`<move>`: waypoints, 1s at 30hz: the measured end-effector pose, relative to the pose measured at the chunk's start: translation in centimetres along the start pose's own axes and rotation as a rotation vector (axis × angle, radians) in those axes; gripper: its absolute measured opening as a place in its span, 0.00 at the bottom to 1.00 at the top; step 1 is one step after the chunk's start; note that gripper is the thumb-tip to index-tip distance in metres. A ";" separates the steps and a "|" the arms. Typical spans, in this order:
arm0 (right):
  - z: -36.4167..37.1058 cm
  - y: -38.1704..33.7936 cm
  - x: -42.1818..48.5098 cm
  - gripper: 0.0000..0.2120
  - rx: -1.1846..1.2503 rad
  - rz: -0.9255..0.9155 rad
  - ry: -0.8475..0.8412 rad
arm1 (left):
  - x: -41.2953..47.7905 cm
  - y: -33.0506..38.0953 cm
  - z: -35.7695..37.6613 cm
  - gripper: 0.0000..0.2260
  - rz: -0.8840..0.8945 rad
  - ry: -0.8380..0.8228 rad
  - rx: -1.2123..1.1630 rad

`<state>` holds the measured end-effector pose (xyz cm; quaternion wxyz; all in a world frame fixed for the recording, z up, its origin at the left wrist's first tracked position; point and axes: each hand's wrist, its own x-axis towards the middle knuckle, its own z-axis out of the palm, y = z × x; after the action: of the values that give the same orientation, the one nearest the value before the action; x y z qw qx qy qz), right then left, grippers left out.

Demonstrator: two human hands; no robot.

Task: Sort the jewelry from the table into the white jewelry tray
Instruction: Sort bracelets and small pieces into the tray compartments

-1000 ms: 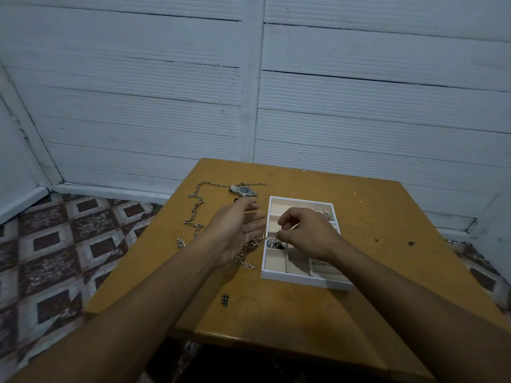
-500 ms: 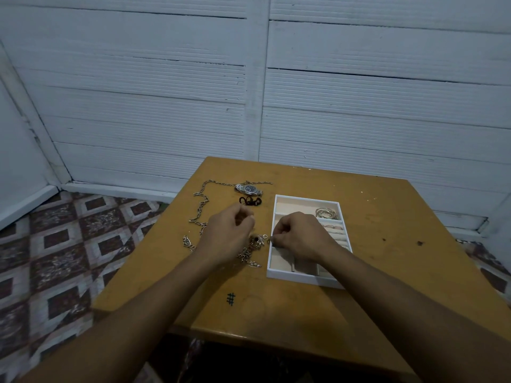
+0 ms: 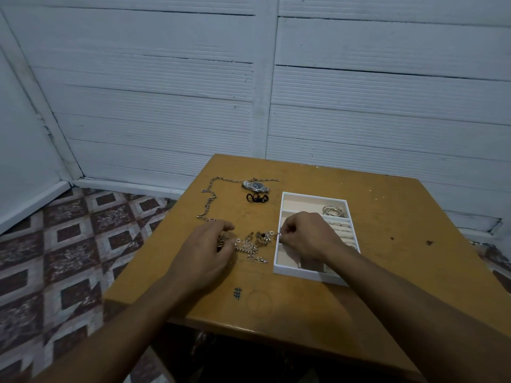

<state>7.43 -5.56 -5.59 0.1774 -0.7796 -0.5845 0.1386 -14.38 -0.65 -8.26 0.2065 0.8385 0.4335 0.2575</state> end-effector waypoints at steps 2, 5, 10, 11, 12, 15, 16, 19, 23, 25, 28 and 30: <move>-0.2 0.1 0.0 0.06 -0.010 0.004 0.024 | -0.7 -0.4 -0.1 0.14 0.010 0.015 0.009; -0.9 0.5 0.0 0.06 -0.072 0.024 0.057 | -1.4 -1.4 -0.4 0.14 0.029 0.031 0.047; -1.4 1.1 -0.5 0.06 -0.226 0.002 0.125 | -2.4 -2.4 -1.0 0.15 0.023 0.074 0.094; -1.3 1.0 -0.6 0.07 -0.230 -0.013 0.144 | -2.5 -2.6 -1.0 0.15 0.014 0.076 0.105; -1.1 0.7 -0.7 0.08 -0.221 -0.028 0.152 | -2.7 -2.7 -1.1 0.16 0.003 0.079 0.112; -0.5 -1.2 -1.0 0.04 -0.154 -0.111 0.113 | -2.9 -3.2 -1.2 0.17 -0.031 0.091 0.127; -0.1 -2.1 -1.0 0.02 -0.127 -0.139 0.081 | -3.0 -3.4 -1.4 0.17 -0.046 0.093 0.134; 1.7 -5.0 -1.1 0.04 -0.049 -0.239 0.009 | -3.1 -4.3 -1.9 0.18 -0.086 0.091 0.153; 4.8 -8.3 -0.3 0.08 -0.077 -0.333 -0.020 | -3.3 -5.5 -2.7 0.18 -0.120 0.074 0.213; 5.8 -9.5 0.2 0.07 -0.105 -0.357 -0.024 | -3.4 -5.9 -2.9 0.19 -0.120 0.062 0.243; 6.3 -10.5 0.7 0.05 -0.128 -0.340 -0.056 | -3.3 -6.3 -2.9 0.21 -0.115 0.018 0.279; 6.4 -10.9 1.1 0.04 -0.145 -0.314 -0.077 | -3.2 -6.6 -2.8 0.22 -0.108 -0.009 0.295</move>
<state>-4.36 -0.97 -6.51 0.1175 -0.6834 -0.7140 0.0965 -21.79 0.54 -10.64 0.0963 0.8363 0.5104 0.1759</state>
